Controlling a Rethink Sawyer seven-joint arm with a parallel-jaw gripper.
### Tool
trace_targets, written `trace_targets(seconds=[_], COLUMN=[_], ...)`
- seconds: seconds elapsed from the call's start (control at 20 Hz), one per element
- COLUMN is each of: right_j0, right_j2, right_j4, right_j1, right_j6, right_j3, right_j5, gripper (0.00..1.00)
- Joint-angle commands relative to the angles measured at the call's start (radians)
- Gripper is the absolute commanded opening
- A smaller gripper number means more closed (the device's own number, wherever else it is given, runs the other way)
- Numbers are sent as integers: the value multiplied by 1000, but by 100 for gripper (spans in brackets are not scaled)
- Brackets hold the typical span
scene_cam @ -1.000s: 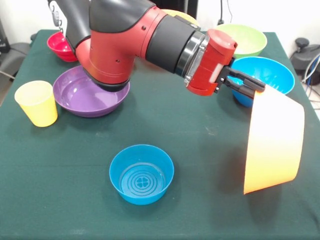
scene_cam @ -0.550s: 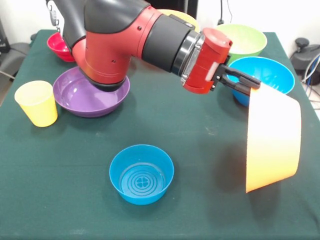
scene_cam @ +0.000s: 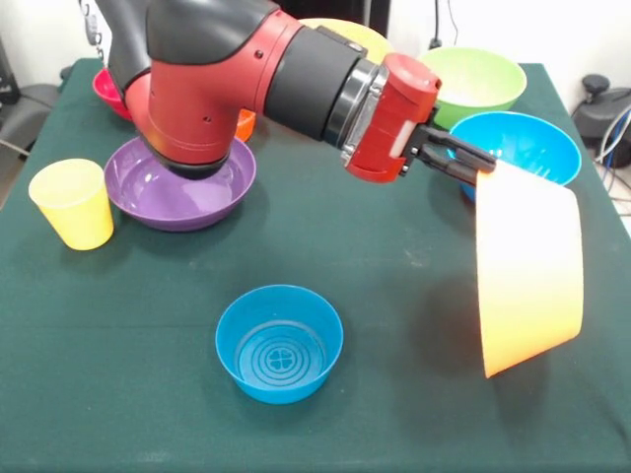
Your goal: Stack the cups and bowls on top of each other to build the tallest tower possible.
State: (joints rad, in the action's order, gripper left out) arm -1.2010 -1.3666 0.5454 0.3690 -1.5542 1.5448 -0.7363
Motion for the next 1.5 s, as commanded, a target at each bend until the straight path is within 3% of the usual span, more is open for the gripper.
trace_targets(seconds=[0.05,1.5], right_j0=[14,25], right_j2=[132,118], right_j4=[1,2], right_j1=[-18,-72], right_j6=[371,454], right_j3=[-203,-297], right_j5=[-129,-238], gripper=[0,0])
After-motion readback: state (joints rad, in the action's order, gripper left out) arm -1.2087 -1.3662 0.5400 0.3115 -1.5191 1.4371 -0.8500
